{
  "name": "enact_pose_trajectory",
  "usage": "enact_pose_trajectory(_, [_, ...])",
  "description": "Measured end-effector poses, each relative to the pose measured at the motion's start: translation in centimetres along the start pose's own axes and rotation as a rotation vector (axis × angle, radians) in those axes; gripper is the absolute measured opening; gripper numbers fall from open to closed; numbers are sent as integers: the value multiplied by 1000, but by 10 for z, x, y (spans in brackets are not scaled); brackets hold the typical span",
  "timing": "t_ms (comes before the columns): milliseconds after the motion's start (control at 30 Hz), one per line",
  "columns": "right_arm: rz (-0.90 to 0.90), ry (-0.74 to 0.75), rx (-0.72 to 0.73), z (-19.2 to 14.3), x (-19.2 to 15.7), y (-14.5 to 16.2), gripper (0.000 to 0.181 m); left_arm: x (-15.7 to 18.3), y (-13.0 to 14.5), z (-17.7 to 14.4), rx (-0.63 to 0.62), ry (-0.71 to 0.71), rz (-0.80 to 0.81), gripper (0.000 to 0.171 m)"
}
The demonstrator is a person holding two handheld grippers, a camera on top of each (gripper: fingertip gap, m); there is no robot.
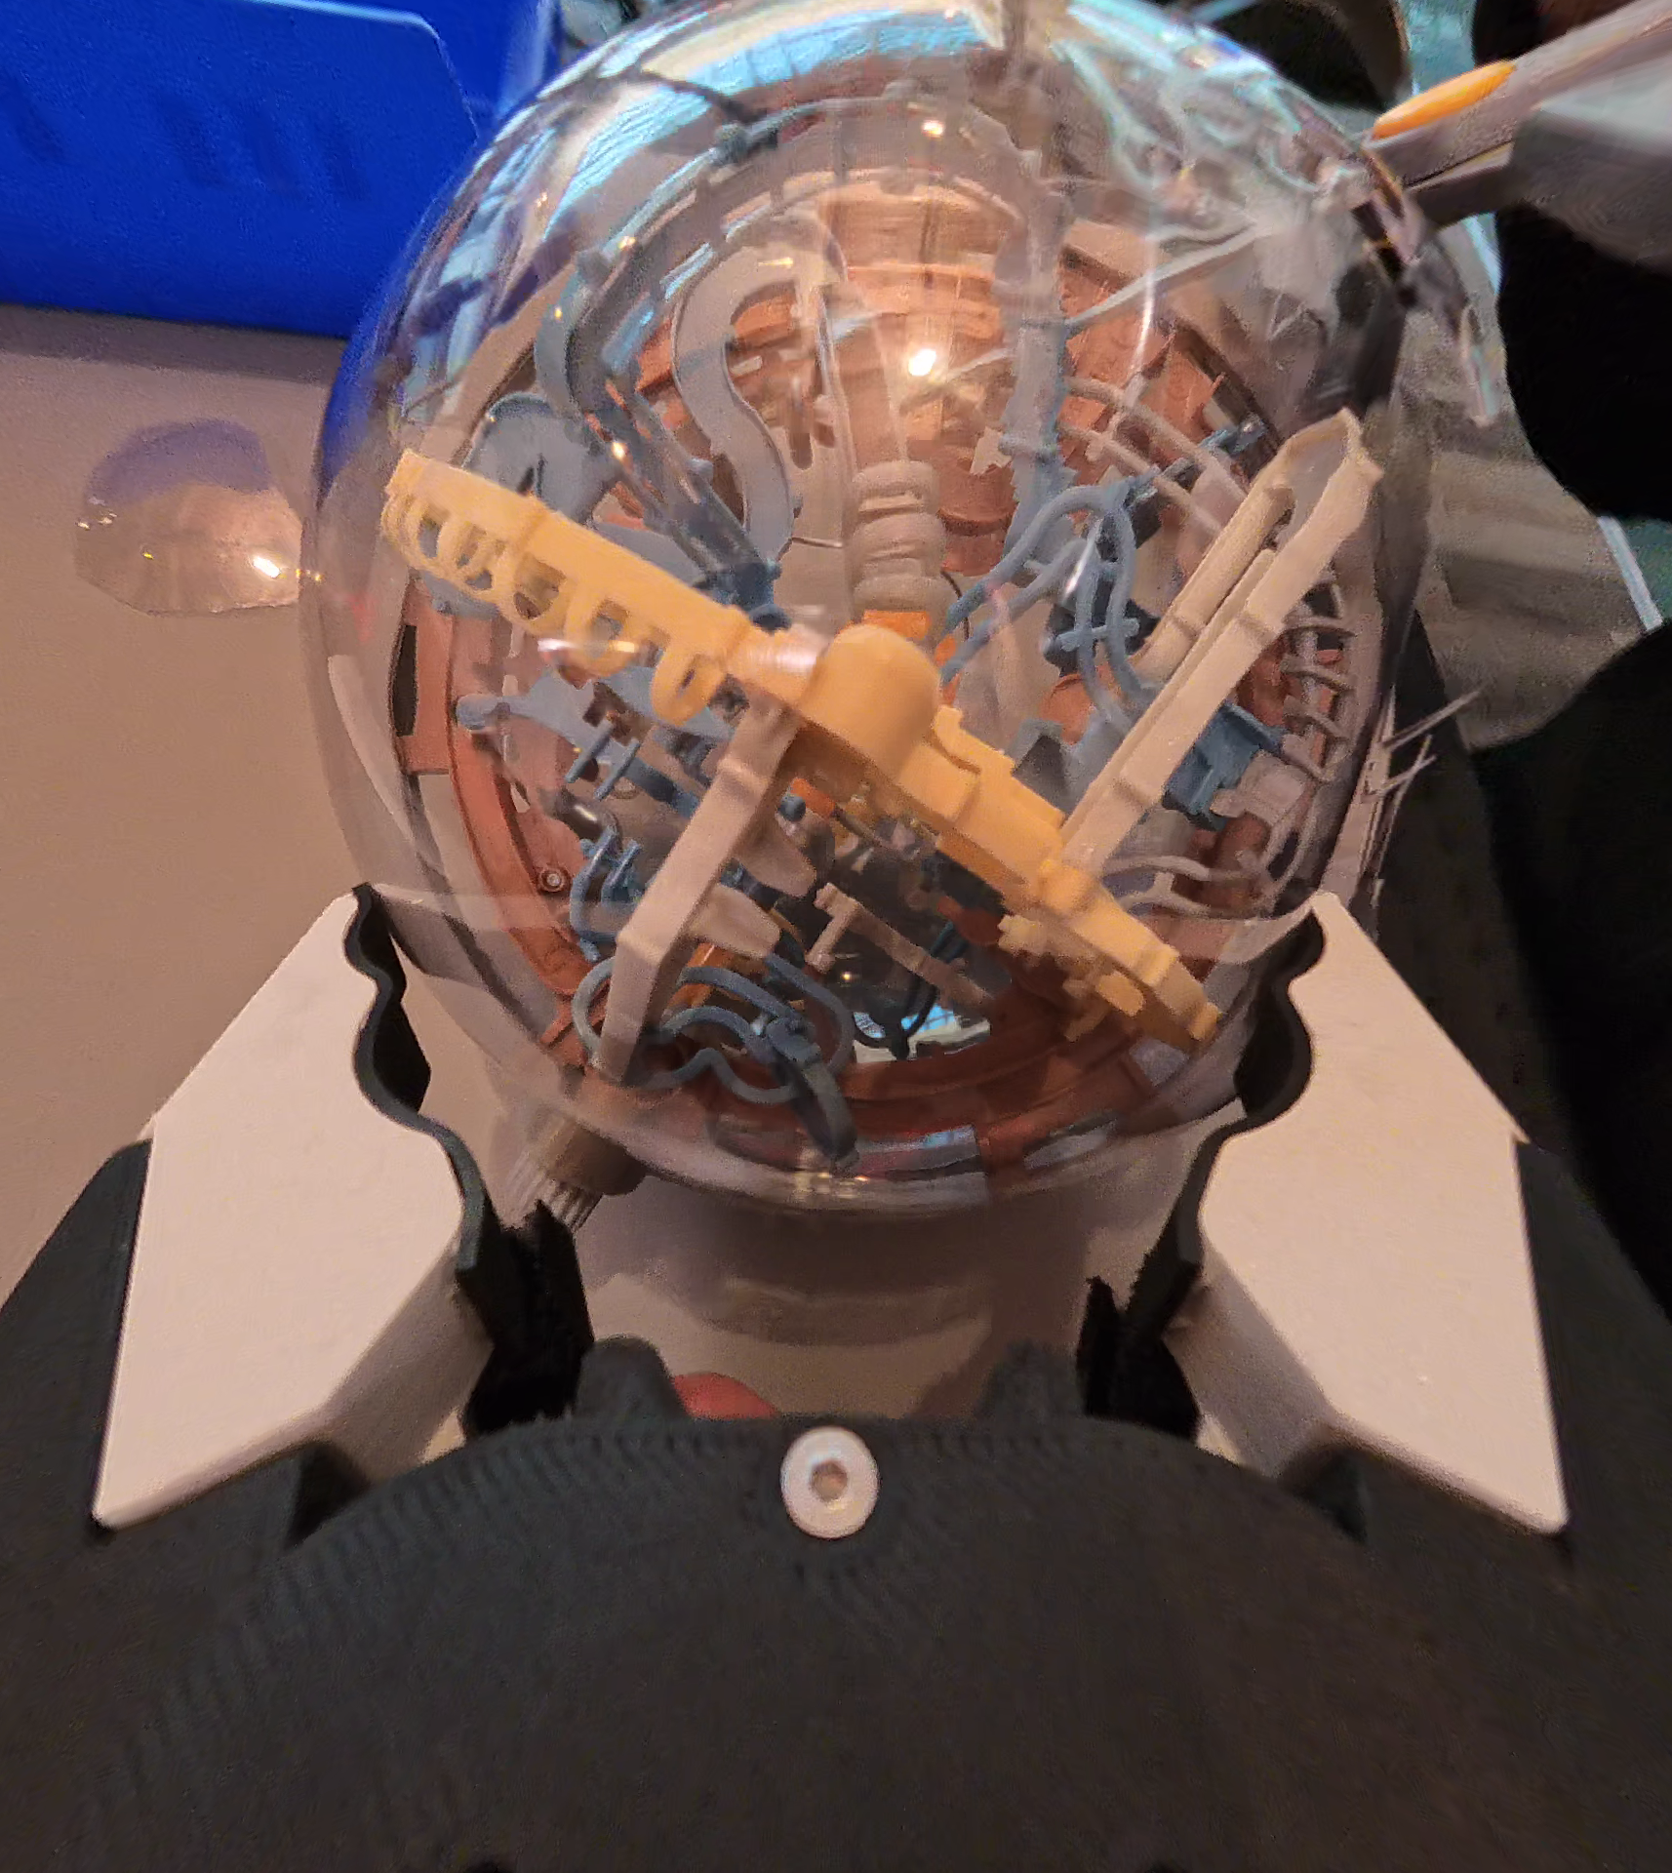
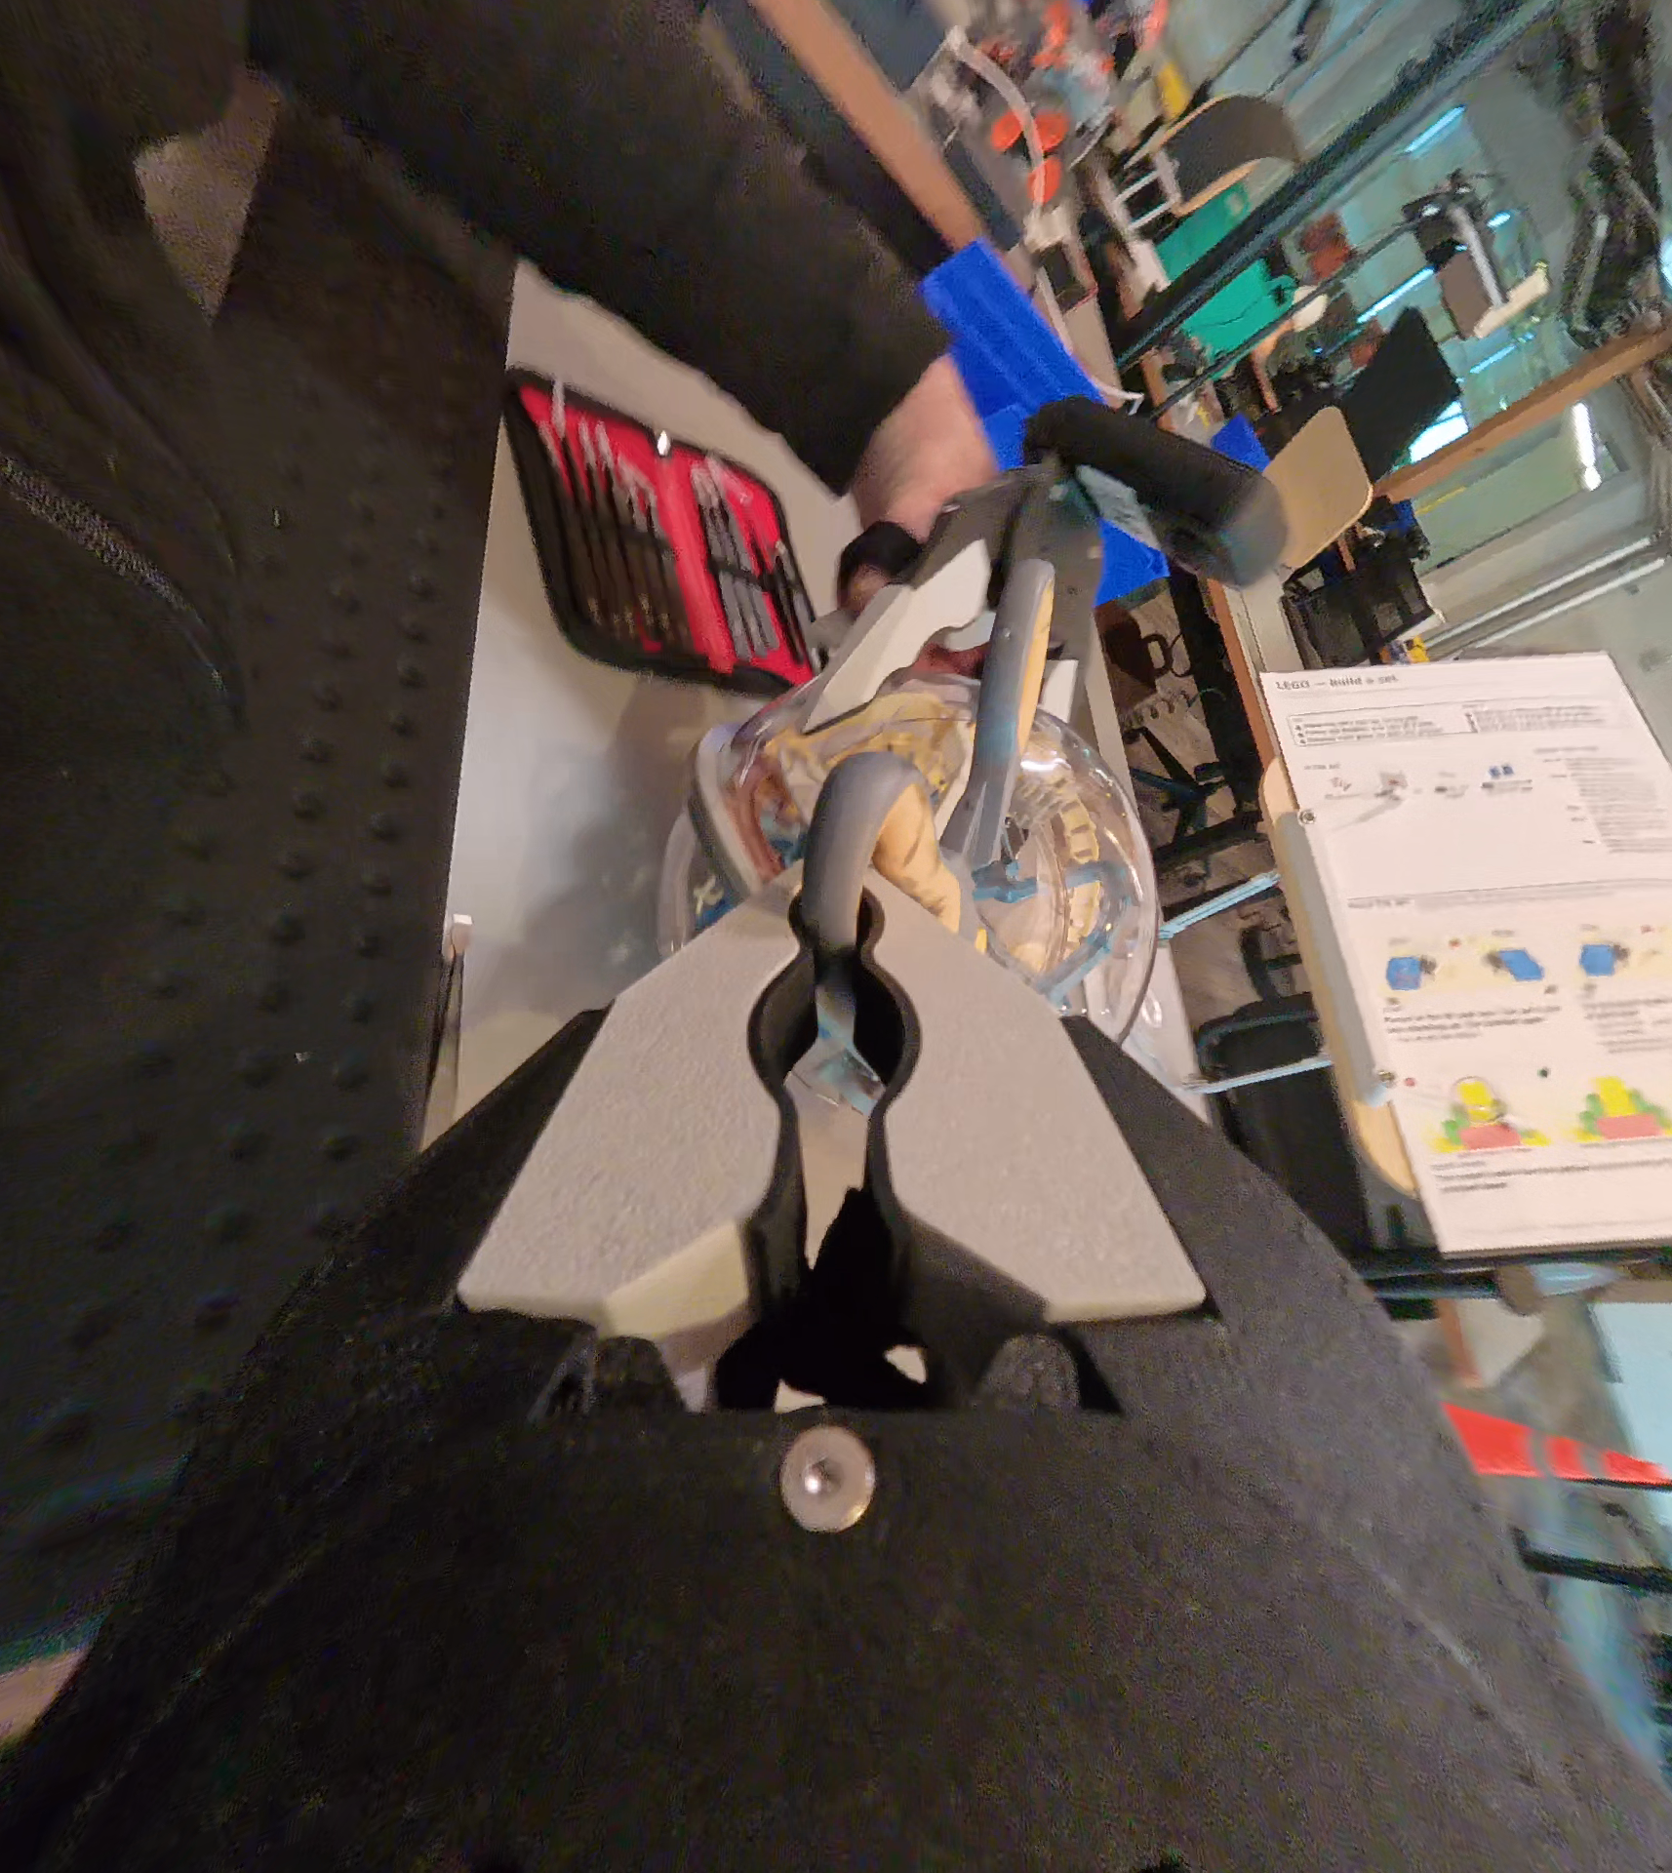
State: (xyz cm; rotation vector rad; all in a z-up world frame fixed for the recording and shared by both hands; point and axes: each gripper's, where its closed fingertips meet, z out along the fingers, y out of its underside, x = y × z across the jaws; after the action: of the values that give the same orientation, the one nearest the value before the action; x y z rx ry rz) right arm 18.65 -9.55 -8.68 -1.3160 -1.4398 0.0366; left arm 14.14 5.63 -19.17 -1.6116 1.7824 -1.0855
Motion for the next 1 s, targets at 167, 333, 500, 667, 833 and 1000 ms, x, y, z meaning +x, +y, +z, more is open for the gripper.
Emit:
enact_pose_trajectory(167, [180, 53, 98, -9, 10, 10, 0, 1, -3, 8, 93, -74, -56, 159])
enact_pose_trajectory(333, [152, 71, 85, -9, 0, 13, 0, 6, -4, 10, 152, -139, -47, 159])
enact_pose_trajectory(500, [64, 25, 8, -5, -12, 12, 0, 7, -12, -22, 205, -226, -57, 154])
enact_pose_trajectory(667, [28, -17, -9, 5, -20, 9, 0, 39, -62, -58, 164, -441, 293, 128])
enact_pose_trajectory(833, [-23, -42, -27, 10, -26, 1, 0, 70, -90, -34, -90, -508, 720, 84])
enact_pose_trajectory(1000, [-28, -77, -36, 8, -36, 3, 0, 72, -101, -21, -41, -546, 836, 36])
